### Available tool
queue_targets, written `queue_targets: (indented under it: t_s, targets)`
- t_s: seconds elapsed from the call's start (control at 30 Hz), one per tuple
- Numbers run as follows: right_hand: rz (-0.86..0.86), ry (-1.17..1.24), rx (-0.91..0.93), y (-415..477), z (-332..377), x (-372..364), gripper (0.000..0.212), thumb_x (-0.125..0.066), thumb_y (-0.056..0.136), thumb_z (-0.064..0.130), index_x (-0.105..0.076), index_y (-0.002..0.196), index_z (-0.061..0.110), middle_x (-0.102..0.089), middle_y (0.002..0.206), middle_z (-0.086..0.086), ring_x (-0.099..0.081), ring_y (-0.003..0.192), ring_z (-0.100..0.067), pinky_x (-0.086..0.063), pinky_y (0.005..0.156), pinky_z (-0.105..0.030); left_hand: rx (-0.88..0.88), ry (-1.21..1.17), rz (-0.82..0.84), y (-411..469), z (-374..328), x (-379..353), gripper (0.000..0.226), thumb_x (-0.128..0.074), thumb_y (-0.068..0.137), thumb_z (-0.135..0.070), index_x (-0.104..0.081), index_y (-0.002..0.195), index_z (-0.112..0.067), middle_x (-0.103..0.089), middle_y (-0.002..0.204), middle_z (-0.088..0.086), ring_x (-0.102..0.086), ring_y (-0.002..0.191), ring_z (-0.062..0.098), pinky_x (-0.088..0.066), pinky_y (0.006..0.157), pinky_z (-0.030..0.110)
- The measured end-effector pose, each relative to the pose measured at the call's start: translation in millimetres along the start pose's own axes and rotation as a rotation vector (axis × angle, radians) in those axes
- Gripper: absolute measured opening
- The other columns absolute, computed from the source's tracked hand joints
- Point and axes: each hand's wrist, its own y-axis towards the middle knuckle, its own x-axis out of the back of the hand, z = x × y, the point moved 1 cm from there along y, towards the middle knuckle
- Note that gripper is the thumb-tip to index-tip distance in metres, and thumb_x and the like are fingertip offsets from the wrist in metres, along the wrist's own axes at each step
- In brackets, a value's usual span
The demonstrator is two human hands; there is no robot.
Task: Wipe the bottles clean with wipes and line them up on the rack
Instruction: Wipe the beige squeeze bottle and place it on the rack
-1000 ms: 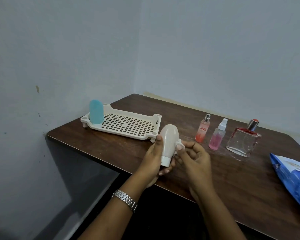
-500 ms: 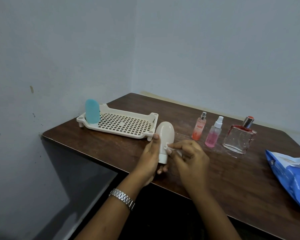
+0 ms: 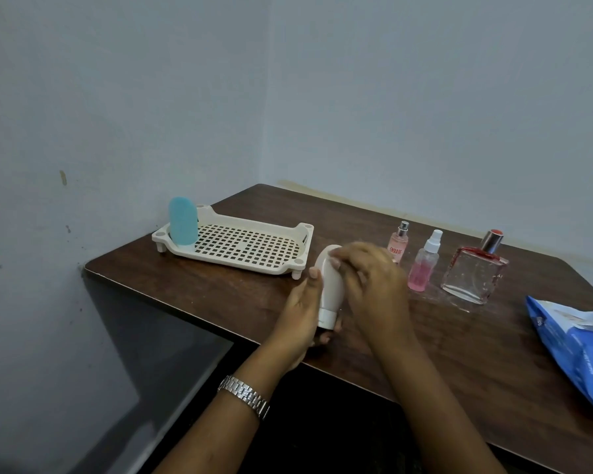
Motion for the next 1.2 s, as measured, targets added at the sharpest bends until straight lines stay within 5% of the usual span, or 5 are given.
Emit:
queue_targets:
  t_s: [0.27, 0.47, 0.7, 1.0, 1.2]
  targets:
    - [0.102, -0.022, 0.077, -42.9, 10.7, 1.0, 0.019, -0.054, 0.085, 0.018, -0.072, 0.09, 0.018, -0.064, 0.093, 0.01, -0.049, 0.088, -0.001, -0.03, 0.083, 0.0, 0.077, -0.099, -0.127, -2.1, -4.2, 1.0, 0.053, -0.025, 0.094, -0.058, -0.059, 0.095, -0.019, -0.056, 0.051, -0.001, -0.047, 0.036, 0.006, -0.033, 0.033, 0.015]
    - [0.123, 0.005, 0.103, -34.3, 1.2, 6.6, 0.017, -0.064, 0.078, 0.007, -0.073, 0.089, 0.017, -0.062, 0.092, 0.009, -0.054, 0.085, -0.005, -0.04, 0.078, -0.01, 0.065, -0.091, -0.113, -2.7, -7.9, 1.6, 0.059, -0.02, 0.093, -0.061, -0.06, 0.091, -0.018, -0.05, 0.046, 0.003, -0.038, 0.031, 0.009, -0.025, 0.032, 0.014]
    - [-0.001, 0.067, -0.122, 8.9, -8.2, 4.9, 0.01, -0.068, 0.083, 0.007, -0.074, 0.089, 0.012, -0.059, 0.088, 0.01, -0.055, 0.081, -0.004, -0.044, 0.073, -0.018, 0.027, -0.047, -0.058, -4.0, -8.7, -1.2, 0.061, -0.018, 0.08, -0.069, -0.056, 0.091, -0.022, -0.052, 0.047, 0.006, -0.03, 0.03, 0.009, -0.018, 0.034, 0.013]
    - [0.092, -0.067, 0.059, -22.0, 7.4, -4.5, 0.013, -0.062, 0.082, 0.009, -0.072, 0.088, 0.013, -0.065, 0.09, 0.004, -0.055, 0.084, -0.011, -0.034, 0.078, -0.011, 0.029, -0.11, -0.087, -3.8, -8.1, -2.4, 0.056, -0.022, 0.092, -0.061, -0.062, 0.082, -0.024, -0.052, 0.055, 0.01, -0.04, 0.036, 0.011, -0.025, 0.035, 0.018]
    - [0.162, 0.059, 0.107, -37.9, 3.0, 7.0, 0.015, -0.061, 0.08, 0.014, -0.073, 0.088, 0.019, -0.064, 0.091, 0.011, -0.058, 0.086, -0.005, -0.042, 0.079, -0.011, 0.056, -0.135, -0.094, -3.0, -6.6, 0.8, 0.06, -0.024, 0.085, -0.067, -0.061, 0.093, -0.02, -0.05, 0.05, 0.003, -0.038, 0.033, 0.008, -0.026, 0.032, 0.015]
